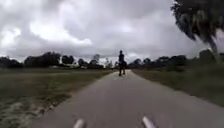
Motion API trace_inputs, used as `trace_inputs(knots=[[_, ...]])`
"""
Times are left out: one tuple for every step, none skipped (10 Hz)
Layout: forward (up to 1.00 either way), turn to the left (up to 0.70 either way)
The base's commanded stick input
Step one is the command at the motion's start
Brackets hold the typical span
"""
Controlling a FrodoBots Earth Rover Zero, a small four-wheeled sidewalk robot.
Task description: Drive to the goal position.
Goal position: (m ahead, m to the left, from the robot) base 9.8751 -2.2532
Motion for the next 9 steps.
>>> trace_inputs(knots=[[0.70, -0.25], [0.70, -0.04], [0.70, 0.00], [0.70, 0.00], [0.70, 0.00], [0.70, 0.00], [0.70, 0.00], [0.70, 0.00], [0.70, 0.00]])
